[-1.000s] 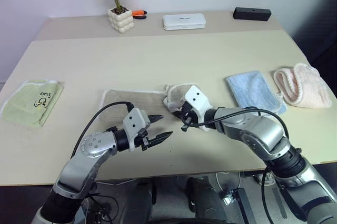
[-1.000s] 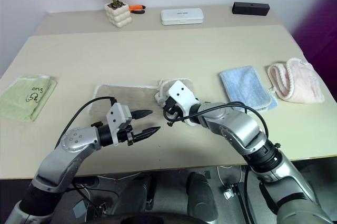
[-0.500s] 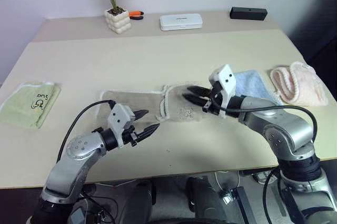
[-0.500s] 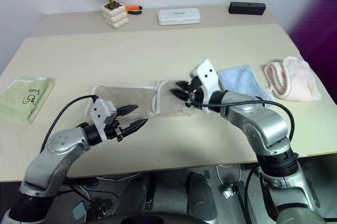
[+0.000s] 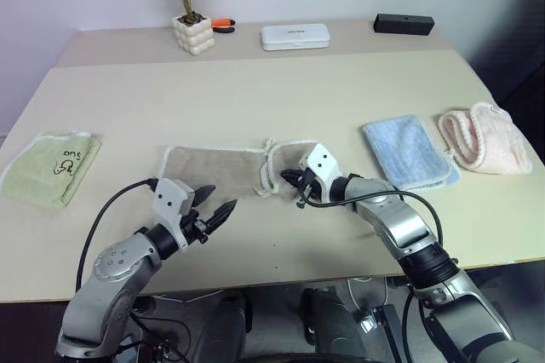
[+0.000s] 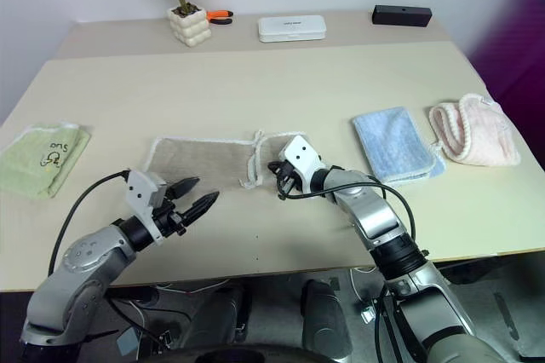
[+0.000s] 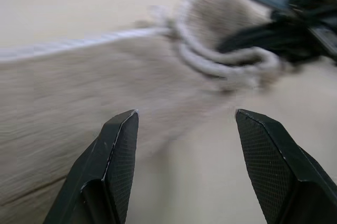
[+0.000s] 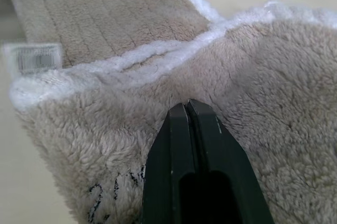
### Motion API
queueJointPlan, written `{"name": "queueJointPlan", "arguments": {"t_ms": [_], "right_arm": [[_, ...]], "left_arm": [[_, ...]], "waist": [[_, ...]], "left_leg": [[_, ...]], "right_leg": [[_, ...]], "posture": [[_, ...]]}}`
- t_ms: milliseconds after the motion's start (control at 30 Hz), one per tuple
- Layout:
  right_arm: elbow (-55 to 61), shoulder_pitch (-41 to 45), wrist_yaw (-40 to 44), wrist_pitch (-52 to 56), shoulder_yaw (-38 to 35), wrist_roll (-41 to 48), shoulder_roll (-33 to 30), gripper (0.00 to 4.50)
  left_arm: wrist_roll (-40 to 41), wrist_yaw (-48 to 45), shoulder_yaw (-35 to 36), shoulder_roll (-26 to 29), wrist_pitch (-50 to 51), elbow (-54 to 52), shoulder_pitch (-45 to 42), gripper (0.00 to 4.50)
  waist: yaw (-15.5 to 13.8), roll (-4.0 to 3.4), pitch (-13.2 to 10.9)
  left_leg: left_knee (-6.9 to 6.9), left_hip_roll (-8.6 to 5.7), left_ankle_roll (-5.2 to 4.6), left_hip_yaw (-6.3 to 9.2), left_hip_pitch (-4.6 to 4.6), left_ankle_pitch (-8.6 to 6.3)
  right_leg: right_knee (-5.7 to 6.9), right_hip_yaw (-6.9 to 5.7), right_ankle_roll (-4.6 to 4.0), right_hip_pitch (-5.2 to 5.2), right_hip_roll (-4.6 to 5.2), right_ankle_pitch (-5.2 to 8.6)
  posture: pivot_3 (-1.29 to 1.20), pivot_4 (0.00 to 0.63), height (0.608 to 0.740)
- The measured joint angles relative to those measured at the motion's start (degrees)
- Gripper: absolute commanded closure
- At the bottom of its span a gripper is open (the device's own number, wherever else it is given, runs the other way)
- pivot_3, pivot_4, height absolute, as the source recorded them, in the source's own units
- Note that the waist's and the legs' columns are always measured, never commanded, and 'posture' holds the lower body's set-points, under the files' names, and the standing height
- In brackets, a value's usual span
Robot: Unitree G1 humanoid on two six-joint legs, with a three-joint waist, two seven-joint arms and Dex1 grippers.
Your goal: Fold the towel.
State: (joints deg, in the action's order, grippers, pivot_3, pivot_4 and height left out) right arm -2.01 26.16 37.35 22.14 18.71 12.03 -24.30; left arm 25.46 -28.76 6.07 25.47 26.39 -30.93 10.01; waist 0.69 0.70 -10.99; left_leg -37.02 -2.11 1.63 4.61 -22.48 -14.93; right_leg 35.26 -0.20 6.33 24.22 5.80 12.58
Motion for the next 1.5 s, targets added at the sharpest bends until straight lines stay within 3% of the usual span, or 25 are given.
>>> {"name": "queueJointPlan", "arguments": {"t_ms": [67, 200, 300, 333, 500, 700, 800, 1033, 1267, 1500], "right_arm": [[1.45, 0.64, 1.40, 0.13, -1.60, 0.18, -0.76, 3.63], [7.72, 6.29, 7.07, -1.30, -4.20, 0.55, -5.26, 1.78], [11.52, 8.72, 10.56, -2.53, -4.60, 0.67, -6.02, 0.27], [12.12, 9.00, 11.58, -2.88, -4.32, 0.72, -5.97, 0.07], [15.13, 10.09, 14.14, -2.94, -4.53, 3.30, -3.74, 0.07], [17.39, 7.70, 14.82, -2.97, -4.25, 3.96, -3.60, 0.07], [17.80, 5.54, 14.84, -3.13, -3.35, 3.06, -3.89, 0.00], [19.59, 2.73, 14.27, -2.53, -3.33, 1.80, -4.05, 0.00], [22.01, 0.69, 13.21, -0.82, -3.44, 1.58, -4.88, 0.00], [23.26, -2.13, 12.42, 0.16, -3.64, 0.41, -7.41, 0.00]], "left_arm": [[0.14, 1.39, 1.59, -0.56, -0.25, -1.03, 1.89, 1.28], [3.73, 6.39, 6.31, -3.74, 3.69, -2.63, 4.71, 0.00], [8.72, 11.16, 10.65, -6.51, 8.41, -2.89, 5.13, 0.00], [11.00, 12.90, 12.19, -7.75, 10.00, -3.03, 5.21, 0.00], [25.88, 24.99, 20.17, -15.16, 17.20, -0.87, 2.06, 0.00], [37.18, 37.82, 23.73, -16.75, 20.59, 4.72, -7.21, 0.00], [39.81, 42.35, 23.96, -16.94, 20.94, 8.63, -12.16, 0.79], [41.63, 45.21, 21.28, -16.79, 22.18, 13.45, -15.73, 4.46], [41.81, 42.27, 23.34, -15.31, 15.42, 13.04, -18.12, 4.46], [35.97, 30.23, 26.60, 2.53, 11.57, 12.11, -17.44, 4.46]], "waist": [[0.00, -0.03, -0.03], [0.04, -0.03, -0.04], [0.03, 0.00, -0.02], [0.03, -0.01, -0.02], [-0.35, 0.05, 0.00], [-0.83, 0.05, 0.02], [-1.15, 0.05, 0.02], [-1.36, 0.08, 0.01], [-1.24, 0.08, 0.01], [-1.31, 0.12, -0.02]], "left_leg": [[0.00, -0.01, 0.00, 0.01, -0.03, 0.00], [0.02, 0.00, 0.00, 0.06, -0.02, 0.00], [0.02, 0.03, 0.00, 0.06, -0.01, 0.00], [0.02, 0.03, 0.00, 0.08, -0.01, 0.00], [-0.07, 0.00, 0.01, 0.22, -0.01, 0.00], [-0.07, -0.06, 0.09, 0.18, 0.04, 0.05], [-0.07, -0.08, 0.18, 0.08, 0.05, 0.09], [-0.06, -0.09, 0.22, 0.05, 0.02, 0.12], [-0.03, -0.07, 0.24, 0.05, 0.02, 0.13], [0.02, -0.04, 0.25, 0.00, 0.00, 0.13]], "right_leg": [[-0.01, 0.01, 0.01, 0.04, 0.01, -0.01], [0.00, -0.01, 0.05, 0.05, 0.00, -0.02], [0.00, -0.05, 0.05, 0.02, -0.03, -0.02], [0.00, -0.04, 0.05, 0.02, -0.02, -0.02], [0.03, -0.06, 0.06, -0.03, 0.02, -0.03], [0.06, -0.07, 0.04, -0.09, 0.03, -0.03], [0.06, -0.06, 0.02, -0.10, 0.04, -0.04], [0.01, -0.05, 0.01, -0.10, 0.04, -0.04], [0.00, -0.05, -0.02, -0.07, 0.02, -0.02], [-0.03, -0.03, -0.22, -0.04, -0.02, 0.08]], "posture": [[0.00, 0.150, 0.740], [0.00, 0.150, 0.740], [0.00, 0.150, 0.740], [0.00, 0.150, 0.740], [0.00, 0.150, 0.740], [0.00, 0.150, 0.740], [0.00, 0.150, 0.740], [0.00, 0.150, 0.740], [0.00, 0.150, 0.740], [0.00, 0.150, 0.740]]}}
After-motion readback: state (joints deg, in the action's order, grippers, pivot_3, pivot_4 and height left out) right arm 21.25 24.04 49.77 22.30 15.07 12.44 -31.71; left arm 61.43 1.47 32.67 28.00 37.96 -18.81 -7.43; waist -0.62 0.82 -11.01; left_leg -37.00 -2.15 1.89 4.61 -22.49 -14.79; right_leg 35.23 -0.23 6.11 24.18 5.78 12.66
